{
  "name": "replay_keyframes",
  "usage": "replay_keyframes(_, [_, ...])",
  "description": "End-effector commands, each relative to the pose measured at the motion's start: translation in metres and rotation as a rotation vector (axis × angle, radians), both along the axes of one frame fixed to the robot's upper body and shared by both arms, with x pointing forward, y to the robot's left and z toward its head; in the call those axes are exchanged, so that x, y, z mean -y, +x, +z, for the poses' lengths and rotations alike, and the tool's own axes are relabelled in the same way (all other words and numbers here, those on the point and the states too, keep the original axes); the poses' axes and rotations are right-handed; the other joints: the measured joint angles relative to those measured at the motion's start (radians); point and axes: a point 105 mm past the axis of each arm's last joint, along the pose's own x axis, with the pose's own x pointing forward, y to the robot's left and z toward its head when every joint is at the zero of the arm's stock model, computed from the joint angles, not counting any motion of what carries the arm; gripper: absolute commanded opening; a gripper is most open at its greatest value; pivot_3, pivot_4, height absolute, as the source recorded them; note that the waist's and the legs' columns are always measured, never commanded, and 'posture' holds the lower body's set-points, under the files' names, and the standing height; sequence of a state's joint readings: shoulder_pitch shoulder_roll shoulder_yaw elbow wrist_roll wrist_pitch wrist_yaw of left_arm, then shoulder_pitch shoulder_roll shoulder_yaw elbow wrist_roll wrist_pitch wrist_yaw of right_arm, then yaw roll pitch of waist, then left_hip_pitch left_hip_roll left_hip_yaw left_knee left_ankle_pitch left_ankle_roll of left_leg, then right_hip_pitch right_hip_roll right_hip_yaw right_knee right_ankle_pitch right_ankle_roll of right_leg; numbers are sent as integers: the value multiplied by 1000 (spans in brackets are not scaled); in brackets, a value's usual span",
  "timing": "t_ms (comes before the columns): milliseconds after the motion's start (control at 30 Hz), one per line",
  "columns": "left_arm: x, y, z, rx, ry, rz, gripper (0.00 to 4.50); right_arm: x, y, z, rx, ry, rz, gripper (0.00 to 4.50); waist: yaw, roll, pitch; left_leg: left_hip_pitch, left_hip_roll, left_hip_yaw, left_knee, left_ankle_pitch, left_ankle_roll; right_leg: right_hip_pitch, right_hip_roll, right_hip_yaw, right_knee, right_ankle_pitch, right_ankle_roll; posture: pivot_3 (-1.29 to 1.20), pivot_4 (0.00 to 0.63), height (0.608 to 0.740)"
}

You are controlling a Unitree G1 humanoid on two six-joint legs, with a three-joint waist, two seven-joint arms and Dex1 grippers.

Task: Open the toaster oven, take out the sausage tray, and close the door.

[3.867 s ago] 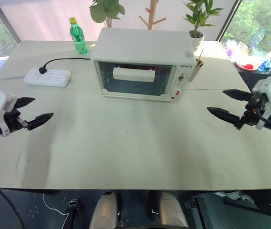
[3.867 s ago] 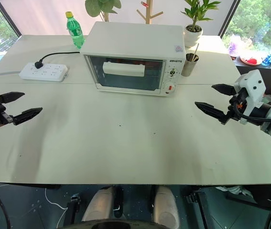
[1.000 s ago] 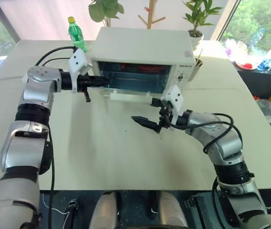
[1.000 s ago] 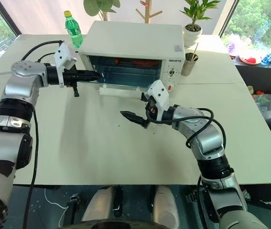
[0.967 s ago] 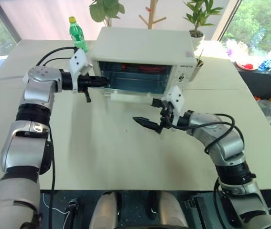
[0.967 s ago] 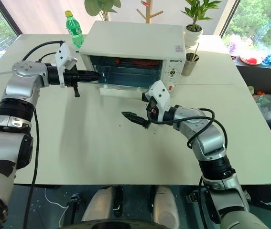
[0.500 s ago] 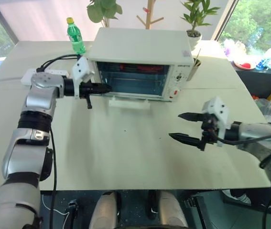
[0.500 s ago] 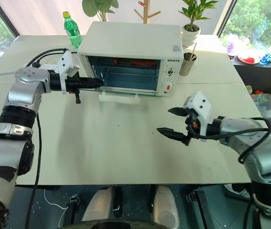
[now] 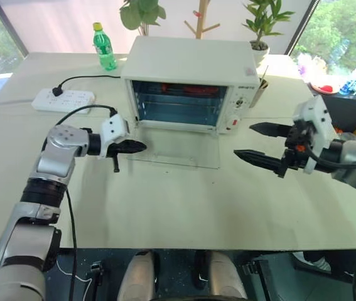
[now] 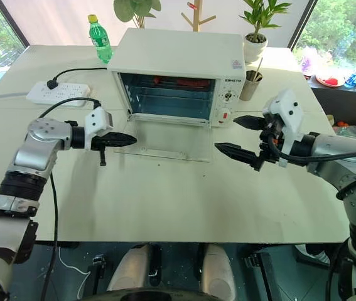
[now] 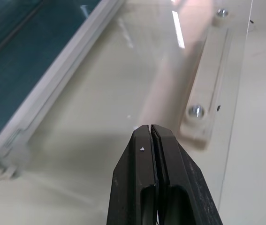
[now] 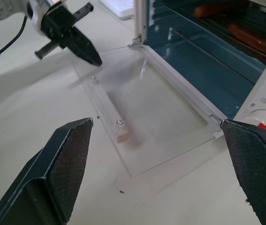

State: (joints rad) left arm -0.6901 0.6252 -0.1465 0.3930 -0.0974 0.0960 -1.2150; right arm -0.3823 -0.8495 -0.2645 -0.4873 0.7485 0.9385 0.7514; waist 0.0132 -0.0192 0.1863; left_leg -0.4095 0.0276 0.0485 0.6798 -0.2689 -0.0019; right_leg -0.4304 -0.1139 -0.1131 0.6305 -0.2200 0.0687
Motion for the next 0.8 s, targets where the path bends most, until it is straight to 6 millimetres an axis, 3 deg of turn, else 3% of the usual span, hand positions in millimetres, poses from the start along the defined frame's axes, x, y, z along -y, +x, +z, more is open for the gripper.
replay_keyframes(33, [-2, 1, 1, 21, 14, 21, 37, -1, 7, 11, 65, 1, -18, 4500, -3, 0, 0, 0, 0, 0, 0, 0, 0, 0, 0, 0, 0, 0, 0, 0, 150, 717])
replay_keyframes(133, [-9, -4, -7, 0, 26, 42, 864, -7, 21, 12, 93, 10, -44, 4500, -4, 1, 0, 1, 0, 0, 0, 0, 0, 0, 1, 0, 1, 0, 0, 0, 150, 717])
replay_keyframes(200, [-13, -8, -3, -5, 14, 50, 1960, -13, 28, 13, 113, 4, -49, 4500, -5, 1, 0, 1, 1, 1, 0, 0, 0, 0, 1, 0, 1, 0, 0, 0, 150, 717])
replay_keyframes(367, [-18, -13, 39, -51, -188, 110, 4475, -34, 47, 11, 168, -32, -43, 4500, -3, 1, 0, 0, 1, 1, 0, 0, 0, 0, 1, 0, 1, 0, 0, 0, 150, 717])
replay_keyframes(467, [-17, -20, 75, -84, -351, 119, 4475, -54, 57, 11, 203, -35, -25, 4500, -3, 0, 0, 0, 1, 0, 1, 0, 0, 0, 1, 0, 1, 0, 0, 0, 150, 717])
replay_keyframes(567, [-18, -22, 97, -72, -429, 156, 4475, -73, 73, 10, 282, -93, -33, 4500, -3, 1, 0, 0, 1, 0, 1, 0, 0, 0, 1, 0, 1, 0, 0, 0, 150, 717])
replay_keyframes(667, [-17, -22, 105, -71, -456, 188, 4475, -94, 88, 6, 379, -161, -24, 4500, -7, 1, 0, 0, -1, 0, 1, 0, 0, 0, 1, 0, 1, 0, 0, 0, 150, 717])
replay_keyframes(800, [-15, -26, 99, -80, -431, 196, 4475, -114, 115, 2, 482, -224, -53, 4500, -13, 1, 0, 0, -1, 0, 1, 0, 0, 0, 1, 0, 2, 0, 0, 0, 150, 717])
